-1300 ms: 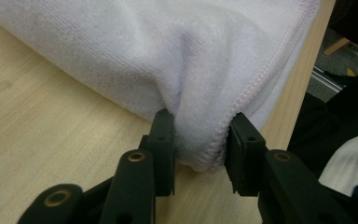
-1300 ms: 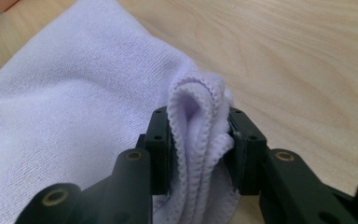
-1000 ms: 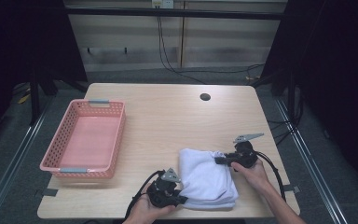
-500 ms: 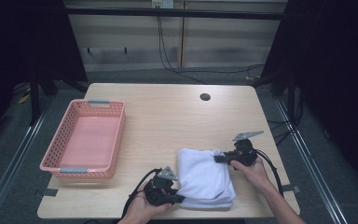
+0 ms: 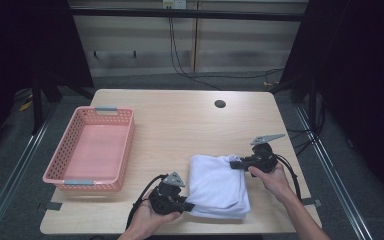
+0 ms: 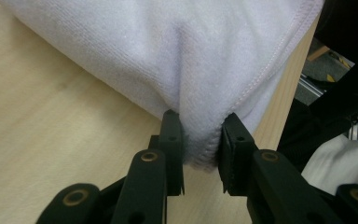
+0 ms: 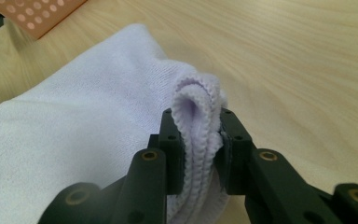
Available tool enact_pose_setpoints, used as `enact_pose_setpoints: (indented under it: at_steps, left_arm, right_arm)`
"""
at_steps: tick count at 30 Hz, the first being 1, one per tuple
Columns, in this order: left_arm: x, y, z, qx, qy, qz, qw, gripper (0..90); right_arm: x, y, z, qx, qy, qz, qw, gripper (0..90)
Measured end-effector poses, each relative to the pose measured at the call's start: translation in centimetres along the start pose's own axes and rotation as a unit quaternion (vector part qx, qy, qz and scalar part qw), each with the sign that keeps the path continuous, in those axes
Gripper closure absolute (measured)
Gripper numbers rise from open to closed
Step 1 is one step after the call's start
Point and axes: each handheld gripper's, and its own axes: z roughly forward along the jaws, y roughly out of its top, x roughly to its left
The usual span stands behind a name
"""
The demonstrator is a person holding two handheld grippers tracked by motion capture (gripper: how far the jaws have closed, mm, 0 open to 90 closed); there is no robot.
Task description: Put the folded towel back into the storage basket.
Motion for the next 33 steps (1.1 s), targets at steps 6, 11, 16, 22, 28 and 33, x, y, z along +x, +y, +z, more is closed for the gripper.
enact_pose_setpoints:
  at_steps: [6,11,16,22,28,33]
  left_arm:
    - [0.7,0.6,-1.6,-0.028,0.0,-0.009,0.9996,74.0]
    - [0.9,1.3,-2.8,-0.046,0.004,-0.01,0.9989,74.3]
    - [1.0,1.9,-3.1,-0.036,0.003,-0.007,0.9993,74.3]
    - [1.4,2.9,-4.0,-0.048,0.008,-0.009,0.9988,74.3]
    - [1.6,3.0,-4.6,-0.053,0.013,-0.01,0.9985,74.3]
    - [1.5,3.3,-5.3,-0.05,0.022,-0.005,0.9985,74.3]
  right_arm:
    - [0.2,1.4,-0.7,-0.02,0.001,0.0,0.9998,74.2]
    - [0.3,2.6,-1.1,-0.031,0.001,0.002,0.9995,74.5]
    - [0.4,3.7,-1.1,-0.022,0.004,0.001,0.9997,74.6]
    - [-0.1,5.0,-1.3,-0.03,0.007,0.009,0.9995,74.8]
    - [0.3,6.3,-1.4,-0.031,0.007,-0.001,0.9995,75.0]
    - [0.5,7.1,-1.2,-0.033,0.011,-0.005,0.9994,75.1]
